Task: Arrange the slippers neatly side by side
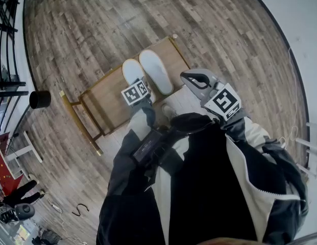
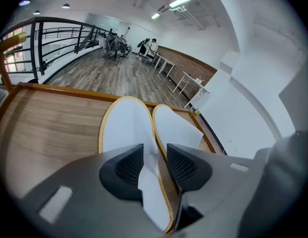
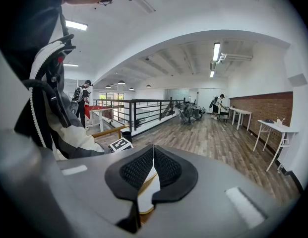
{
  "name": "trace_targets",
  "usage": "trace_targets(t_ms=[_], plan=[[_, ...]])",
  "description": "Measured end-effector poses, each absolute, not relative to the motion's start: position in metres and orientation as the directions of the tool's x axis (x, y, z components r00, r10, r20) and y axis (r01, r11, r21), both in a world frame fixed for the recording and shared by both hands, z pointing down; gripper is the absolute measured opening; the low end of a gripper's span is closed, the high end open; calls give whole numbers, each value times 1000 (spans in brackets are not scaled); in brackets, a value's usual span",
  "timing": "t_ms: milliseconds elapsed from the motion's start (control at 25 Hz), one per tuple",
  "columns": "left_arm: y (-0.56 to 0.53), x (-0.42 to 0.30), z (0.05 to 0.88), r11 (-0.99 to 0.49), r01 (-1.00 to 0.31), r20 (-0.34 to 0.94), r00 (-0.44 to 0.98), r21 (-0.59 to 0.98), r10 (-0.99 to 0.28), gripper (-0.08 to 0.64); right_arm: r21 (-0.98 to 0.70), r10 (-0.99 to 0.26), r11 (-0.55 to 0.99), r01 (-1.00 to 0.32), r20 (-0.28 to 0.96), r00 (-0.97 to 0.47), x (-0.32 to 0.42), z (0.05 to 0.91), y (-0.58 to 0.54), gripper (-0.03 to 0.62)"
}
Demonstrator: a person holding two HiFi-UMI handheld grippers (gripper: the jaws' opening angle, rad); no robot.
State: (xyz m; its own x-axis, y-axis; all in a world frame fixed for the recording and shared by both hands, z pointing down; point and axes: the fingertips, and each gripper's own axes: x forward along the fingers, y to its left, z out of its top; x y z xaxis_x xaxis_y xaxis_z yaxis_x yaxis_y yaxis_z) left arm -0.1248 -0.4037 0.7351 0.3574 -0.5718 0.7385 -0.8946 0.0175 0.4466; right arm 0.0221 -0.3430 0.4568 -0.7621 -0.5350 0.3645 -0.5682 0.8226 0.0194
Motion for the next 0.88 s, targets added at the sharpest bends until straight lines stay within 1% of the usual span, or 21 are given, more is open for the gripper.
trace_targets(t_ms=[80, 240, 360, 440, 560, 720, 880], plan=[[-403, -125, 732, 4, -898, 738, 359, 440, -571, 191, 19, -532, 825, -565, 363, -765, 21, 457, -342, 5], [-404, -126, 719, -26, -910, 729, 348, 413, -589, 199, 16, -526, 829, -559, 359, -771, 18, 456, -341, 5], [-406, -129, 697, -65, -916, 698, 345, 395, -628, 151, 19, -516, 838, -545, 349, -782, 14, 455, -344, 5], [-408, -132, 675, -100, -923, 668, 340, 371, -662, 96, 15, -508, 845, -535, 337, -793, 8, 454, -346, 5], [-413, -136, 636, -154, -931, 615, 336, 330, -713, 40, -12, -498, 849, -528, 315, -808, -4, 451, -348, 8], [-428, -141, 583, -228, -929, 536, 356, 292, -765, 20, -15, -480, 863, -505, 290, -828, -26, 443, -347, 6], [-444, -156, 506, -305, -925, 382, 373, 228, -846, 12, 0, -459, 880, -475, 251, -852, -45, 437, -350, 6]])
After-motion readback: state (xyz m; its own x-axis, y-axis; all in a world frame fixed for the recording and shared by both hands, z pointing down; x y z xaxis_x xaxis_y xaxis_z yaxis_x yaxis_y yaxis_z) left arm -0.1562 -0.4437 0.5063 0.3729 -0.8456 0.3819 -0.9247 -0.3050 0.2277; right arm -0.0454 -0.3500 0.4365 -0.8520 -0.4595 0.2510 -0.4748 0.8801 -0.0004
